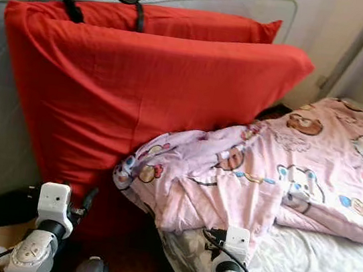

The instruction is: Clean up the room

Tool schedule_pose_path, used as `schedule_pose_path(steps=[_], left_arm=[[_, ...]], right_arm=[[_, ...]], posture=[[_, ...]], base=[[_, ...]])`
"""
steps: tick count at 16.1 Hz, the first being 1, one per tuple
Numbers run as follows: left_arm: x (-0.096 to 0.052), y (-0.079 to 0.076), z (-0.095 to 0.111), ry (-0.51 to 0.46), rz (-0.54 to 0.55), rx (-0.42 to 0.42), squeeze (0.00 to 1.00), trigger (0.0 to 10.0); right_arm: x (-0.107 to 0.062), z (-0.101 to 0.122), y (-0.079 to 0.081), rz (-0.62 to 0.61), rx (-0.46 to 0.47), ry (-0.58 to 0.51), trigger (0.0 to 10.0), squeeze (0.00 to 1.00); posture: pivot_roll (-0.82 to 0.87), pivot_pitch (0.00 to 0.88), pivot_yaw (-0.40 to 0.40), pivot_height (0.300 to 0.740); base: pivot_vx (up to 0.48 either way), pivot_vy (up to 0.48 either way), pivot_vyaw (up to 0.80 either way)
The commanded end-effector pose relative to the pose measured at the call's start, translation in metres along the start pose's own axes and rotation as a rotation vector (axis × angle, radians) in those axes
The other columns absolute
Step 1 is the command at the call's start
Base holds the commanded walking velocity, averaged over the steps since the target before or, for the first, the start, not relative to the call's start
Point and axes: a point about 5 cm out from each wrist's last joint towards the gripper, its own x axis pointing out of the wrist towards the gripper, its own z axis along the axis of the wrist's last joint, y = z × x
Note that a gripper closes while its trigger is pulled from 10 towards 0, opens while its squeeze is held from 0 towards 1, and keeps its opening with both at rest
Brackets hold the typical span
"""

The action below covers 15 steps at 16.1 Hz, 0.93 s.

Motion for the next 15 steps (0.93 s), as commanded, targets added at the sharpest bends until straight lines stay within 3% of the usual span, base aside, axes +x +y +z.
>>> schedule_pose_path(steps=[1, 9, 15], left_arm=[[0.003, -0.004, 0.005, -0.011, -0.020, 0.007, 0.00, 10.0], [0.003, -0.007, 0.006, -0.013, -0.035, 0.011, 0.00, 10.0], [0.002, -0.009, 0.007, -0.014, -0.045, 0.012, 0.00, 10.0]], right_arm=[[0.001, 0.001, -0.001, -0.006, 0.000, -0.004, 10.0, 0.00], [0.000, 0.000, 0.002, -0.016, 0.000, 0.001, 10.0, 0.00], [0.002, -0.007, -0.017, -0.149, 0.061, 0.119, 10.0, 0.00]], posture=[[0.07, 0.000, -0.036, 0.621], [0.07, 0.000, -0.032, 0.621], [0.08, 0.010, -0.023, 0.621]], base=[[0.000, 0.000, 0.00], [0.000, 0.000, 0.00], [0.000, 0.000, 0.00]])
